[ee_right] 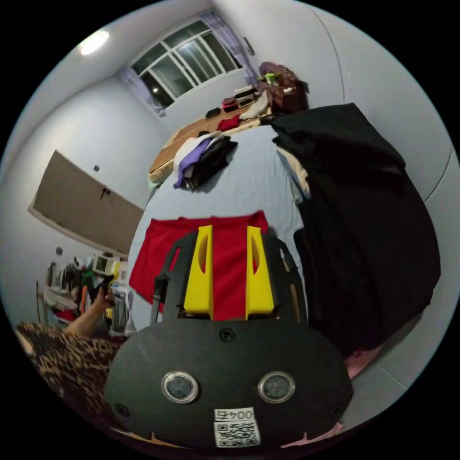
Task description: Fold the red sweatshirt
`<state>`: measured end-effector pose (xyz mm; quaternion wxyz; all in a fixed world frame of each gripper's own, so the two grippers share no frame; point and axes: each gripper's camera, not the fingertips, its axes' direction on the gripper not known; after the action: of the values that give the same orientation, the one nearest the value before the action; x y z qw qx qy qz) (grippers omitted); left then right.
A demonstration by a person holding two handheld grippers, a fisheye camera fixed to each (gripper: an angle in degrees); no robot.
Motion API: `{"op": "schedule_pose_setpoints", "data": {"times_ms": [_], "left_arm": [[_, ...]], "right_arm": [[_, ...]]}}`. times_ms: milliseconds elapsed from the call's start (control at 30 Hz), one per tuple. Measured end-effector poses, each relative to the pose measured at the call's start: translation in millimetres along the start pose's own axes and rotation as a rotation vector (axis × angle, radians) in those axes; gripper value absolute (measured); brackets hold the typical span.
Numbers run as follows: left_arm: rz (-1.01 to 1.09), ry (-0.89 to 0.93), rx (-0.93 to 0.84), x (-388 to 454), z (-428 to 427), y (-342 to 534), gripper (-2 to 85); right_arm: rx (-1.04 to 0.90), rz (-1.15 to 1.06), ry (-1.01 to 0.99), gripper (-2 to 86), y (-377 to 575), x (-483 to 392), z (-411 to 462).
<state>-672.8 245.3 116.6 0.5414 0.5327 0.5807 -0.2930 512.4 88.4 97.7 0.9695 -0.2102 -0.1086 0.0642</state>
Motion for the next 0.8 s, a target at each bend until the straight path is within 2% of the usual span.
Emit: {"op": "schedule_pose_setpoints", "data": {"times_ms": [167,267,500,800], "left_arm": [[0.203,-0.096,-0.129,14,12,49,9.6],[0.229,-0.108,-0.157,13,18,57,11.3],[0.249,-0.120,-0.167,3,25,57,12.6],[0.247,-0.092,-0.175,-24,29,49,11.9]], "right_arm": [[-0.124,-0.089,0.158,11.1,137,17,24],[-0.152,-0.064,0.142,12.7,172,29,36],[-0.196,-0.132,0.161,13.2,173,29,64],[-0.277,-0.146,0.168,8.1,157,36,94]]}}
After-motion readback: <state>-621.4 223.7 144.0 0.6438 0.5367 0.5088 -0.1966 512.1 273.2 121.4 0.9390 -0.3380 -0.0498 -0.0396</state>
